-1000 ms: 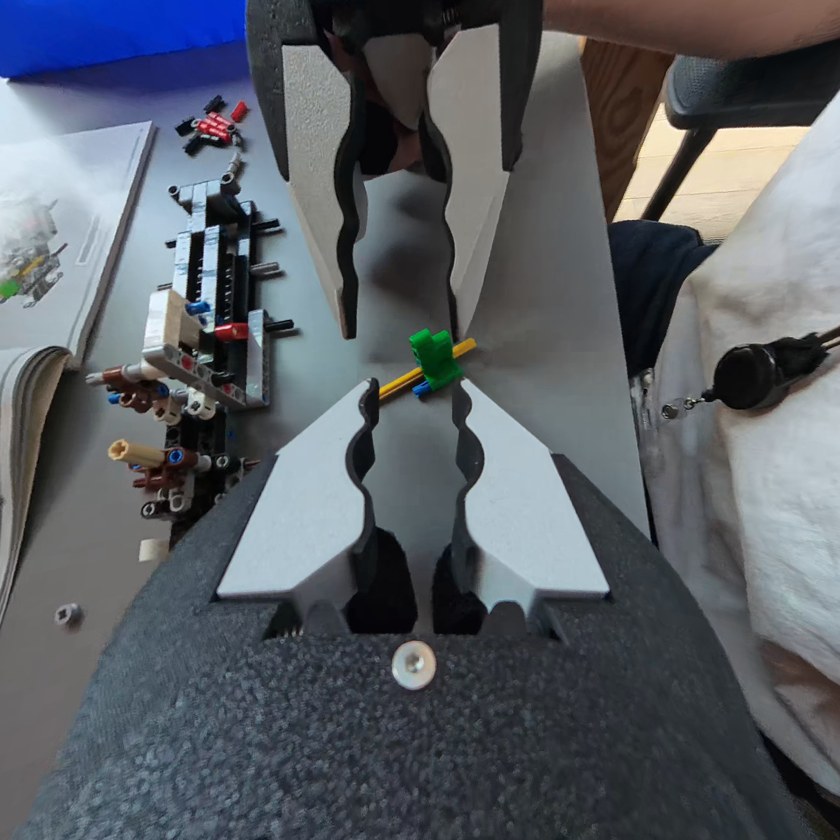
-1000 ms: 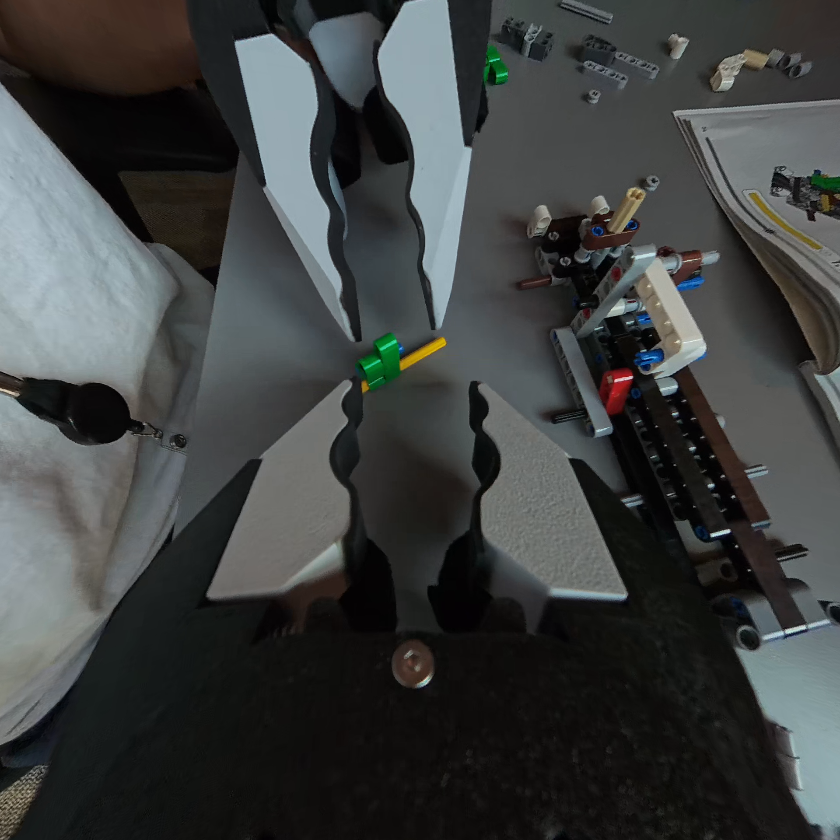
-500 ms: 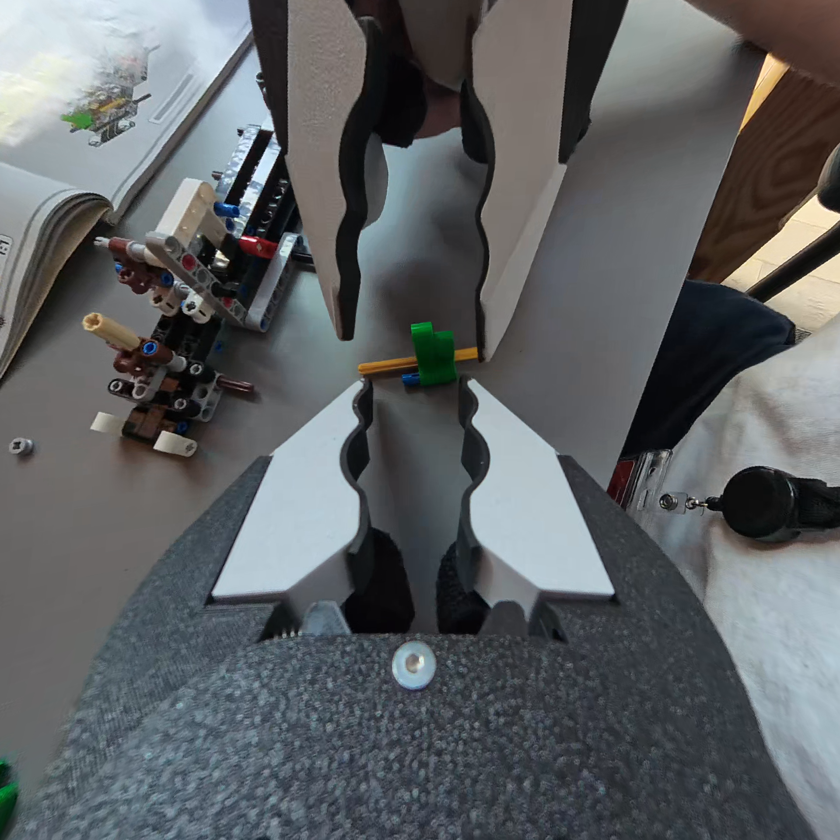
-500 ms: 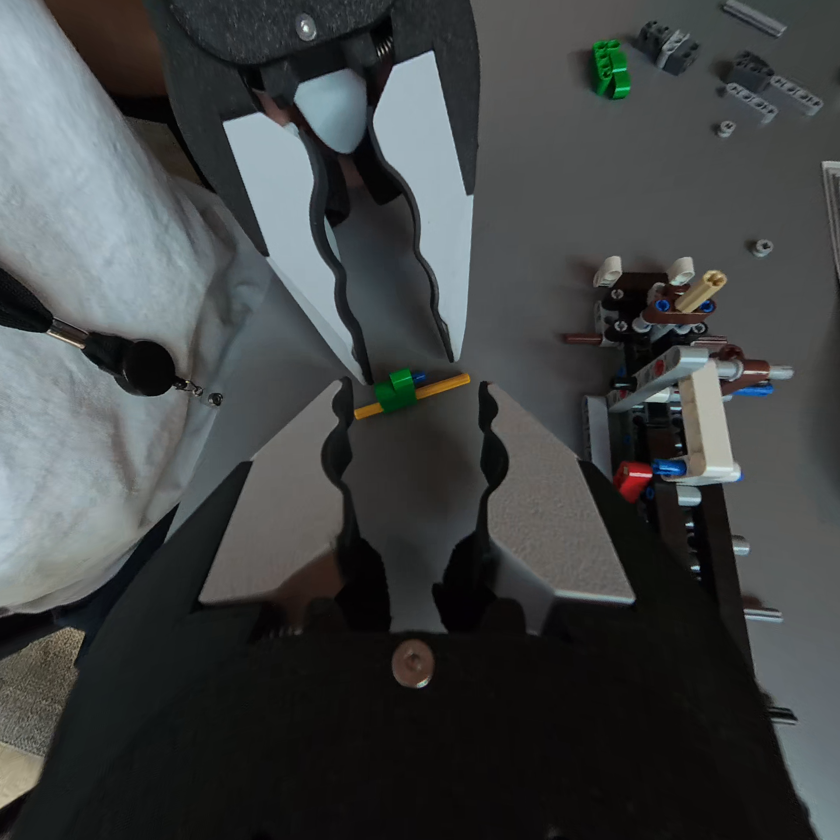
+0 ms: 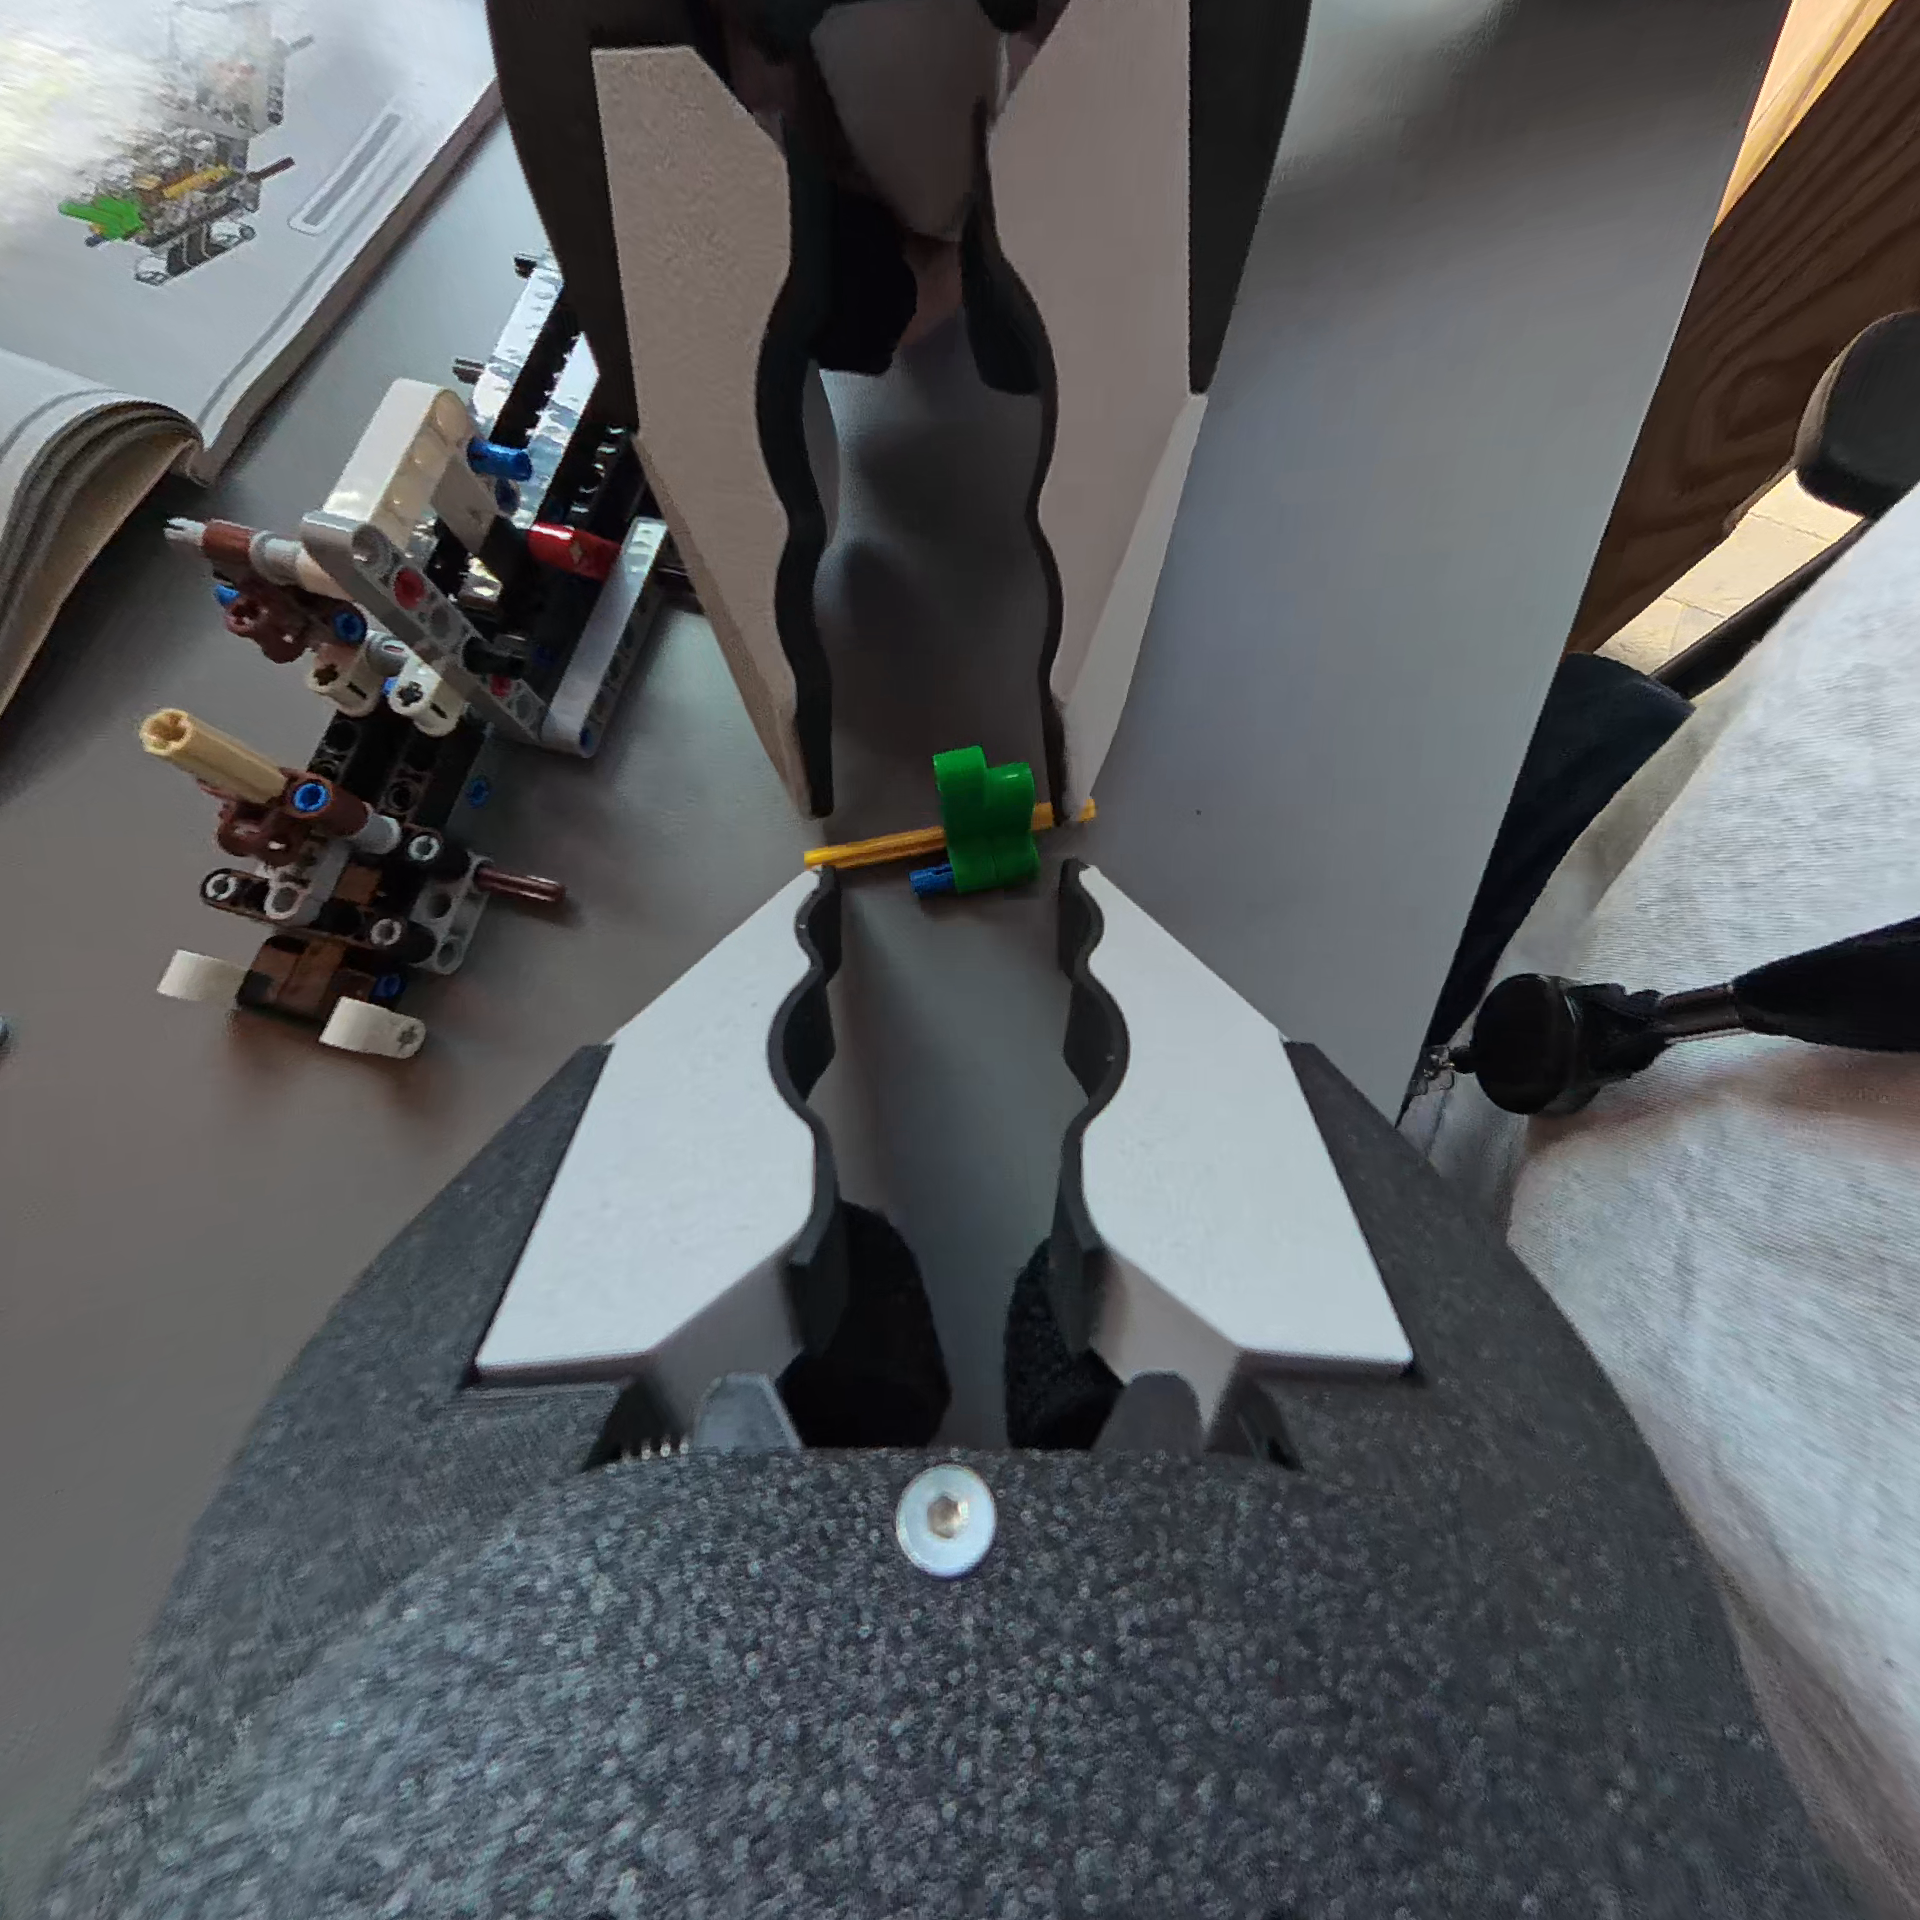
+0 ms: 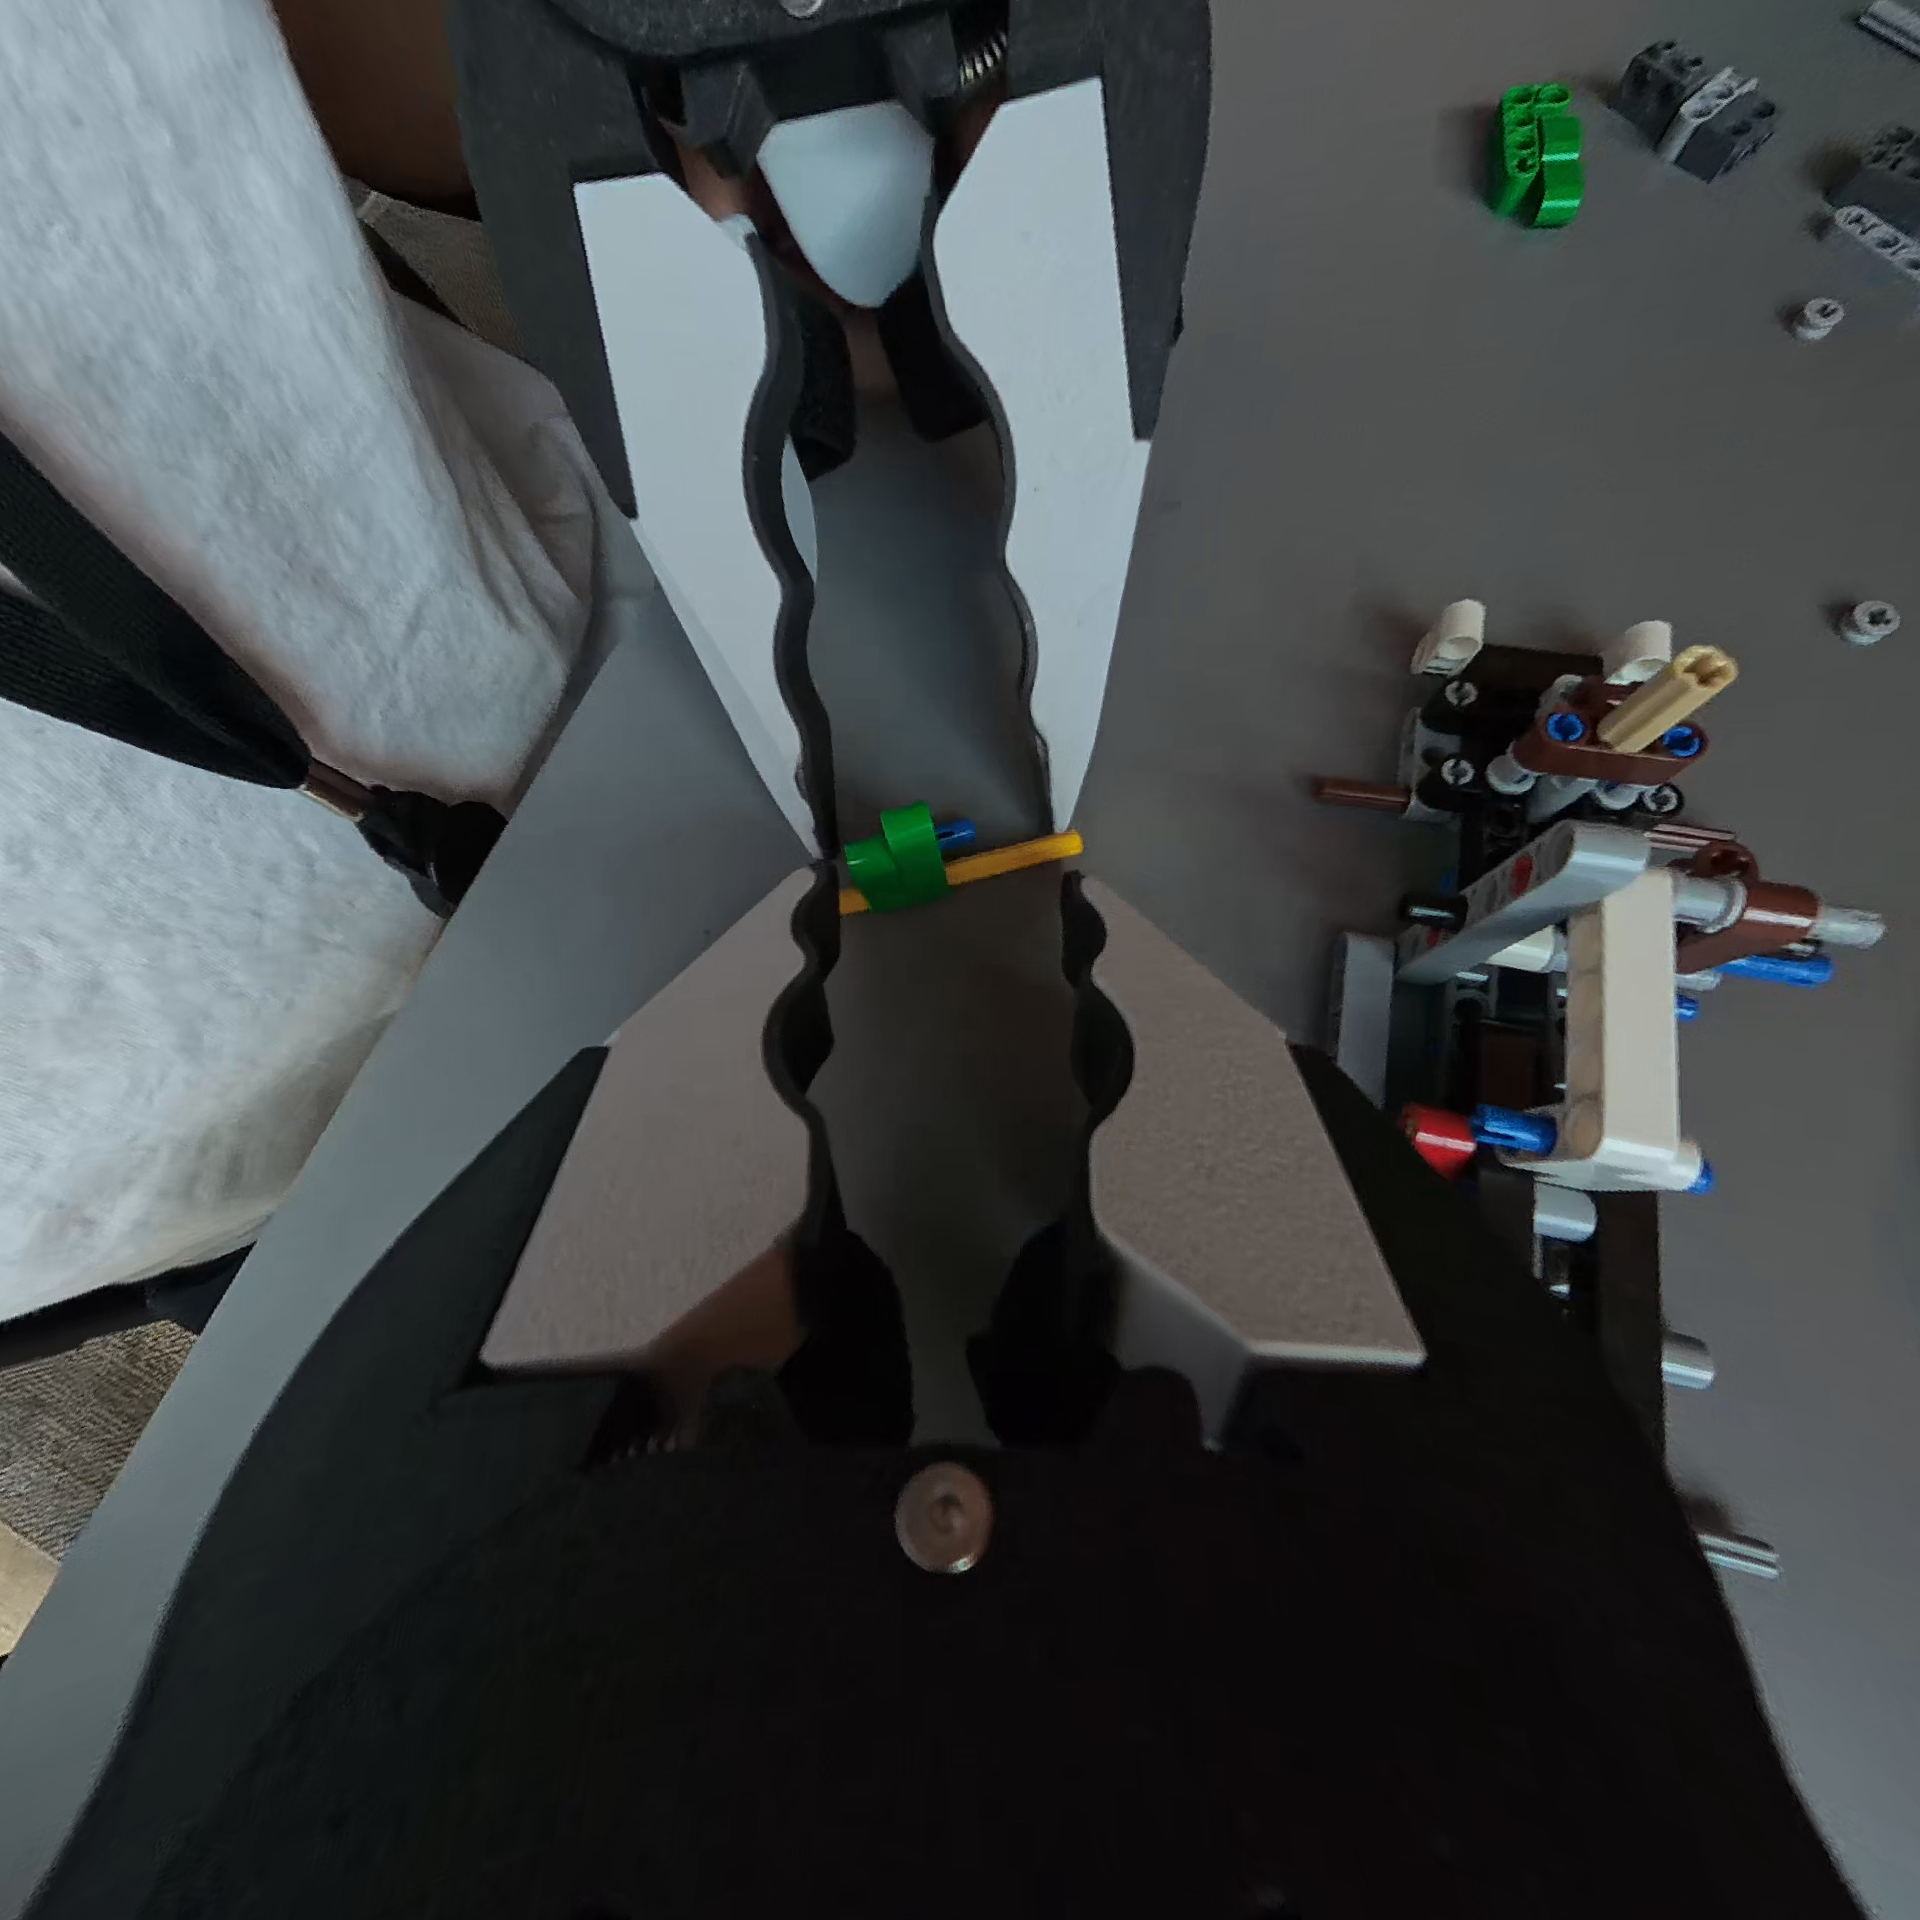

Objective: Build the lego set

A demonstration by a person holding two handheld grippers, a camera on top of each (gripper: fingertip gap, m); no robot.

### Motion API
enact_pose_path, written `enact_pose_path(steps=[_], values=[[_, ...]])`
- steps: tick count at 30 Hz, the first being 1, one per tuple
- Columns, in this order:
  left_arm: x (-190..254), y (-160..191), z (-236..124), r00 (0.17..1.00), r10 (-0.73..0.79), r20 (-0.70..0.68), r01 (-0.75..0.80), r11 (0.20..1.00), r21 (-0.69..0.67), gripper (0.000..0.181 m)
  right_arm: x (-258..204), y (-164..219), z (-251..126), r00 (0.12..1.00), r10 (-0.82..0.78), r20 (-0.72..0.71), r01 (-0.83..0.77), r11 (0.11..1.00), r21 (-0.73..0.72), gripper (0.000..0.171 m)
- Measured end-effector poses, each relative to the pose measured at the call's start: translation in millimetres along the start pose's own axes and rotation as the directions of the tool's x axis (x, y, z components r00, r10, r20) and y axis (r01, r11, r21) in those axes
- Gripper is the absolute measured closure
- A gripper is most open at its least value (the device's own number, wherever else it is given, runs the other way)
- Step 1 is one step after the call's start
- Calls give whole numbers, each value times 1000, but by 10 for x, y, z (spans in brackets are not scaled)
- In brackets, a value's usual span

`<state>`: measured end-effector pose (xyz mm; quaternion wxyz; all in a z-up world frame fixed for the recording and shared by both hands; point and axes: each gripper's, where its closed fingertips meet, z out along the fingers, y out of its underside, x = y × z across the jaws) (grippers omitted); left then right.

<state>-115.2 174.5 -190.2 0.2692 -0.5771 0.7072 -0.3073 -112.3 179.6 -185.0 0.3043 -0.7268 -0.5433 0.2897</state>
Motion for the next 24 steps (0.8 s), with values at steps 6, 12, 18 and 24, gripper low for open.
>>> enact_pose_path(steps=[6, 12, 18, 24], values=[[-17, -29, 38, 1000, -4, 4, 4, 1000, -2, 158, 54, -18, 5, 997, -14, -80, 16, 1000, 18, 130], [-11, -40, 50, 1000, 8, 3, -8, 1000, -1, 158, 70, -4, -10, 997, 21, -78, -20, 1000, 20, 125], [50, -40, 53, 999, 32, -35, -32, 999, 0, 158, 0, 3, 9, 999, 52, 15, -52, 999, 9, 124], [38, -40, 55, 999, 29, -27, -29, 1000, 0, 159, 21, 13, 11, 999, 51, -7, -51, 999, 6, 126]])
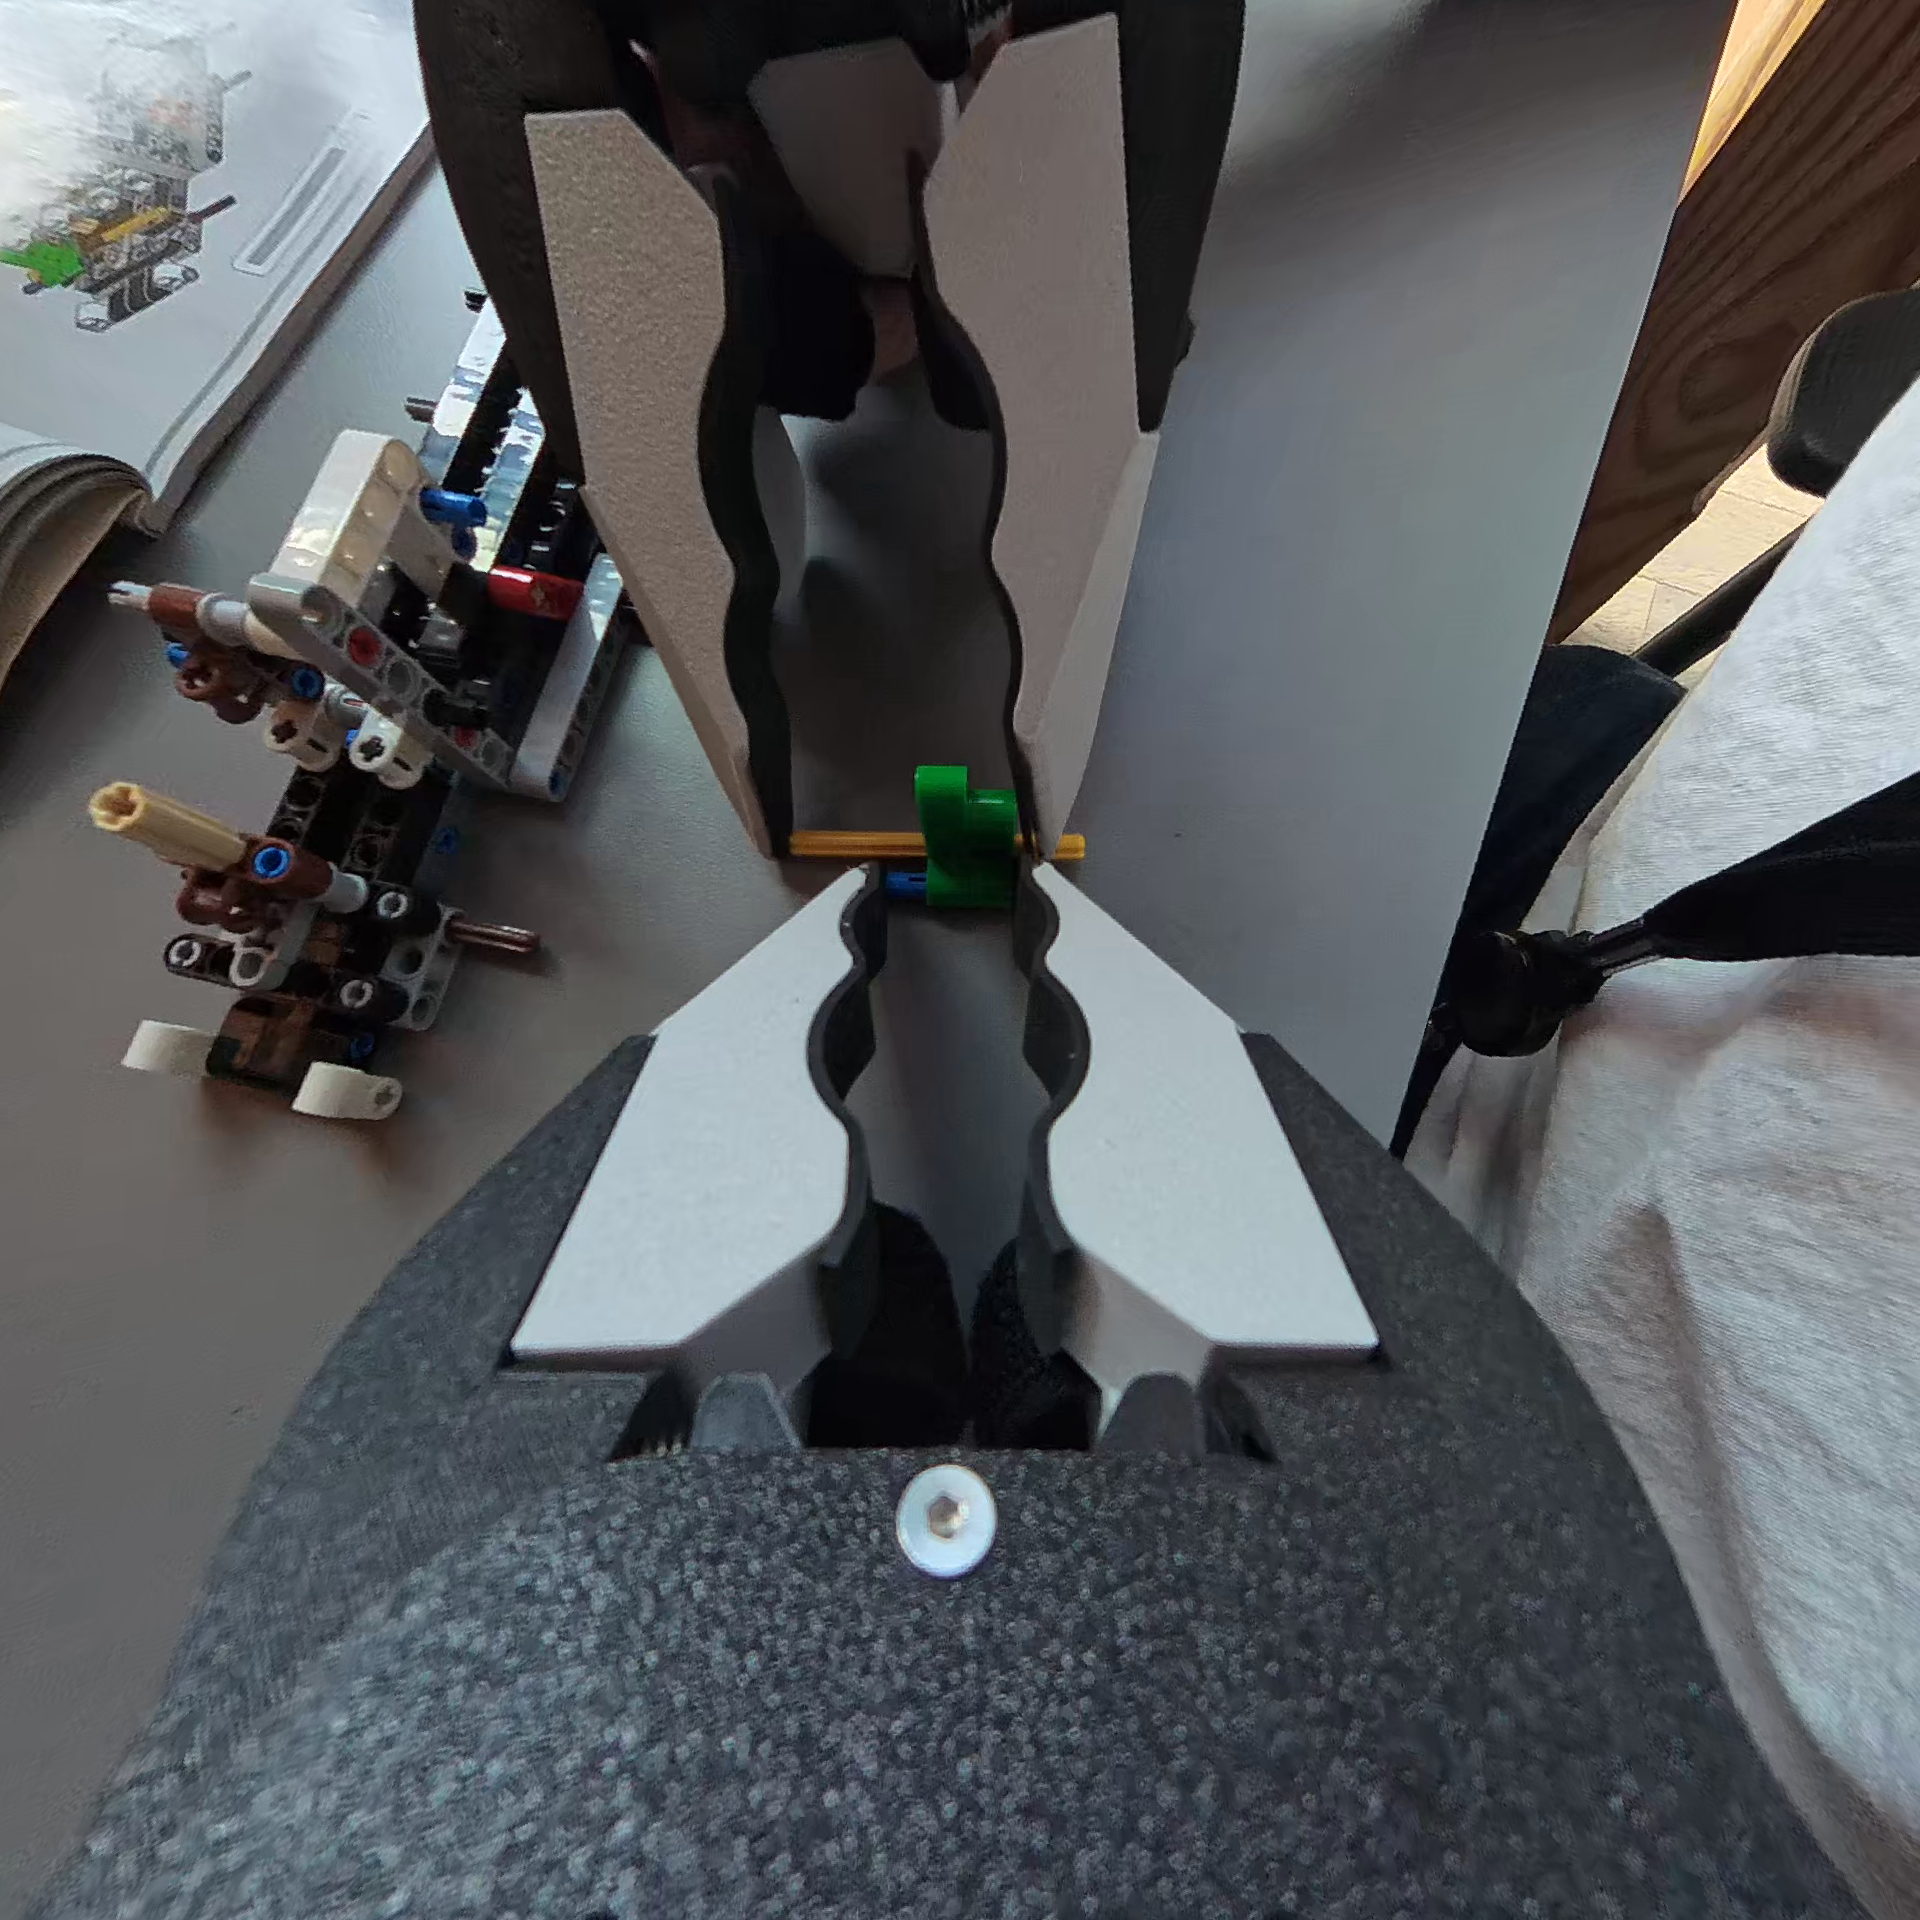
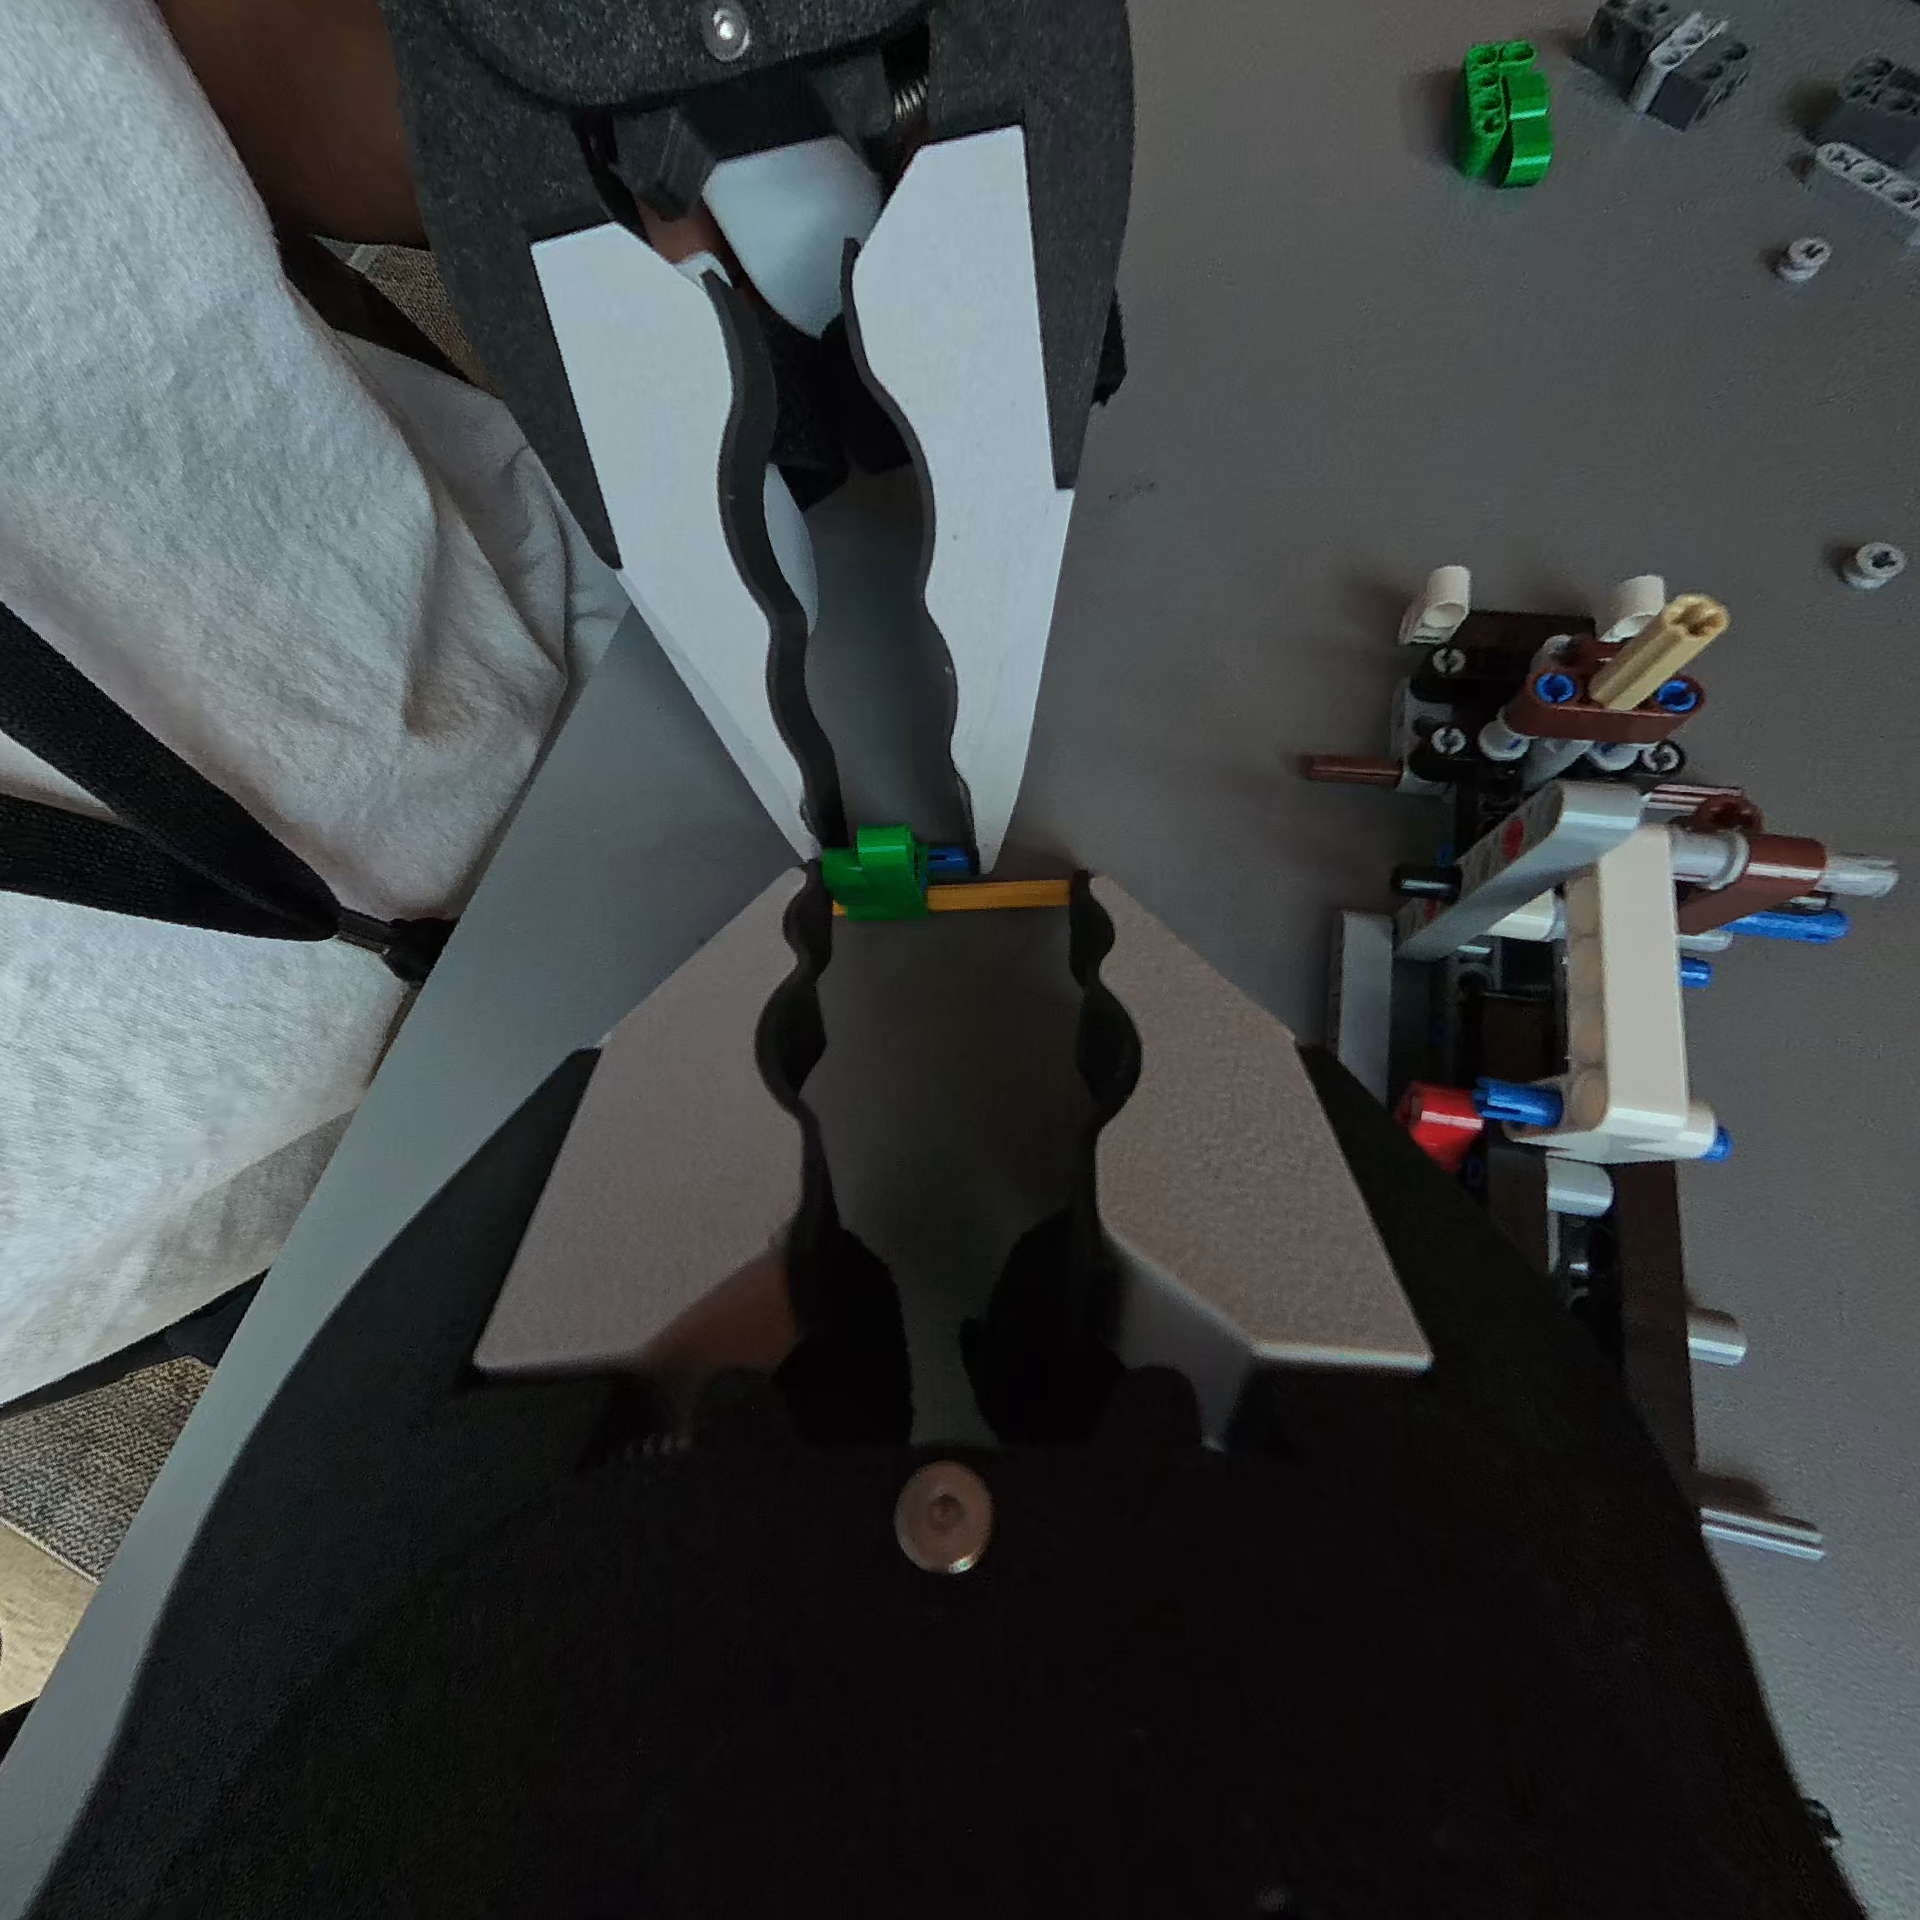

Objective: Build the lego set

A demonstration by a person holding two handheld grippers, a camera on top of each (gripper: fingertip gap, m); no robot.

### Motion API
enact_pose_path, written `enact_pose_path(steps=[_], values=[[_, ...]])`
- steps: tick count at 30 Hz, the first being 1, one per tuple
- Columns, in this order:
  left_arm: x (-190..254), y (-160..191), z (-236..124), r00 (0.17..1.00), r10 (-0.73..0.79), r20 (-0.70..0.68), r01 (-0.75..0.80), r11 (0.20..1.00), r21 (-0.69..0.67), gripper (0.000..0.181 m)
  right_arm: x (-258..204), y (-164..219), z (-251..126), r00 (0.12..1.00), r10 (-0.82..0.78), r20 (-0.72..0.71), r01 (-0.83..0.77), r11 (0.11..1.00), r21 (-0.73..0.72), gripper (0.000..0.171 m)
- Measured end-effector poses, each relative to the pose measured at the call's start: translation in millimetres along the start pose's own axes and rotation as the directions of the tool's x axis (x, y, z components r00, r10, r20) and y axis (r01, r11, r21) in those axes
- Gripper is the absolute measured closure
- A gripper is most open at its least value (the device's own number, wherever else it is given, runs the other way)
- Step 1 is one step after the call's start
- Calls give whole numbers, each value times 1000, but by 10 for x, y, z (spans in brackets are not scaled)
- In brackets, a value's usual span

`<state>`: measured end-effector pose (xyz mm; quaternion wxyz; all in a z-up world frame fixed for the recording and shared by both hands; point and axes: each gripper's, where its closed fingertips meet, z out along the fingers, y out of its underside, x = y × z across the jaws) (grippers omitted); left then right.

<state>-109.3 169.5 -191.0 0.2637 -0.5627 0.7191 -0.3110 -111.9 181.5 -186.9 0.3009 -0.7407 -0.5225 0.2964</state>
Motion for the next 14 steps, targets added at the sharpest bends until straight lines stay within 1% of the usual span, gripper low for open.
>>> enact_pose_path(steps=[8, 14], values=[[3, 2, 0, 1000, -2, -5, 2, 1000, -1, 159, -1, 15, -4, 999, -25, -27, 25, 1000, -4, 127], [33, 2, -1, 1000, 6, -25, -6, 1000, -1, 159, -39, 18, 2, 999, -51, -14, 50, 999, -8, 129]])
